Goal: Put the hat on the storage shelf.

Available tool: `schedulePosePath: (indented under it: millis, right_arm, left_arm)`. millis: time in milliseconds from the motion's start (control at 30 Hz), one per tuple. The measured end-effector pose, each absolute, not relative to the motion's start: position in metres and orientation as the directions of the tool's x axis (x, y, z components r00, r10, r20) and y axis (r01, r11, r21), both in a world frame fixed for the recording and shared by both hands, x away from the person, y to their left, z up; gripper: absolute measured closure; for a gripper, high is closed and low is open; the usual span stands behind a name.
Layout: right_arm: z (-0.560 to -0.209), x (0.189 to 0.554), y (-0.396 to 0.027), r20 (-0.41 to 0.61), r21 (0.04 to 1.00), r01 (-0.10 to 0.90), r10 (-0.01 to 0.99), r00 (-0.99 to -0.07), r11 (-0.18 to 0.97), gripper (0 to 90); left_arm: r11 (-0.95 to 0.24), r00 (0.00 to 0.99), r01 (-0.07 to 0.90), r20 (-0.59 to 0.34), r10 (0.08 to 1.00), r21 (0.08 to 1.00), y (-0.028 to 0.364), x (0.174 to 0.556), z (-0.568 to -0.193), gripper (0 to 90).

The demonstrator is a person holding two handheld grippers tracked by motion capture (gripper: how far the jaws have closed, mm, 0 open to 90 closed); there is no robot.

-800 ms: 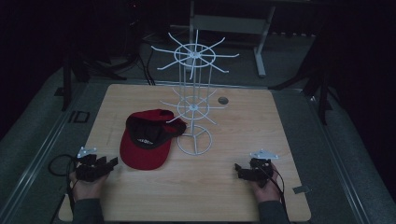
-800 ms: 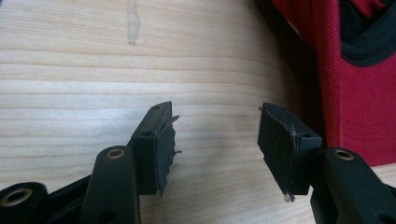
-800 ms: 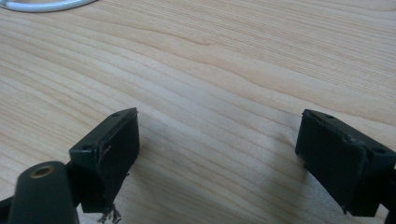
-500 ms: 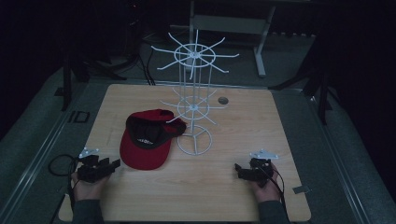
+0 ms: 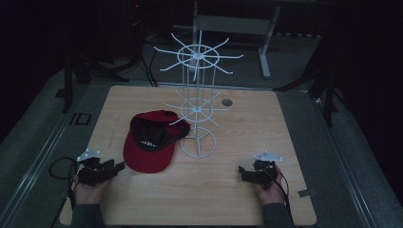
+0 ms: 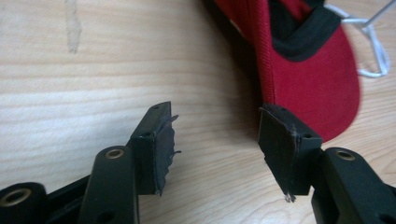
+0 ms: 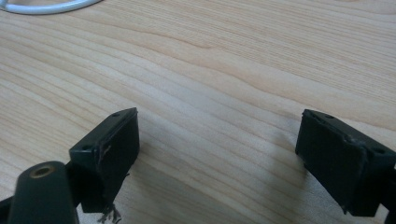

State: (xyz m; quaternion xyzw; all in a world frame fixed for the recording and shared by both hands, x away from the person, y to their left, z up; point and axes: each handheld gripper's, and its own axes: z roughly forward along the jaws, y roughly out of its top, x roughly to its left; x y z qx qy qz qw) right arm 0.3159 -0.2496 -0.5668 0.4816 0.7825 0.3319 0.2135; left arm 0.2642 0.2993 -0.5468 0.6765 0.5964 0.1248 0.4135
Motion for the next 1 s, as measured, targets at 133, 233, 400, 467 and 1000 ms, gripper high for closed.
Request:
schedulePosePath:
  millis: [133, 233, 400, 467, 1000]
  right_arm:
    - [-0.567, 0.316, -0.250, -0.014, 0.725, 0.612, 0.895, -0.445, 0.316, 13.4]
    - [-0.567, 0.316, -0.250, -0.014, 0.725, 0.612, 0.895, -0.445, 0.315, 13.4]
    - [-0.567, 0.316, -0.250, -0.014, 0.725, 0.612, 0.895, -0.445, 0.315, 13.4]
    - [-0.567, 0.316, -0.250, -0.014, 0.725, 0.612, 0.895, -0.445, 0.316, 13.4]
    - [-0.567, 0.316, -0.250, -0.014, 0.725, 0.612, 0.895, -0.445, 0.316, 13.4]
  left_arm:
    - [0.052, 0.268, 0.700, -0.330, 0.905, 0.713, 0.299, 0.262, -0.545, 43.6]
    - [0.046, 0.269, 0.698, -0.322, 0.908, 0.714, 0.300, 0.258, -0.545, 43.8]
    - [0.044, 0.290, 0.690, -0.332, 0.898, 0.723, 0.302, 0.257, -0.543, 44.9]
    - [0.025, 0.319, 0.686, -0.332, 0.888, 0.727, 0.298, 0.259, -0.540, 44.9]
    - [-0.080, 0.423, 0.755, -0.390, 0.818, 0.651, 0.286, 0.299, -0.549, 45.7]
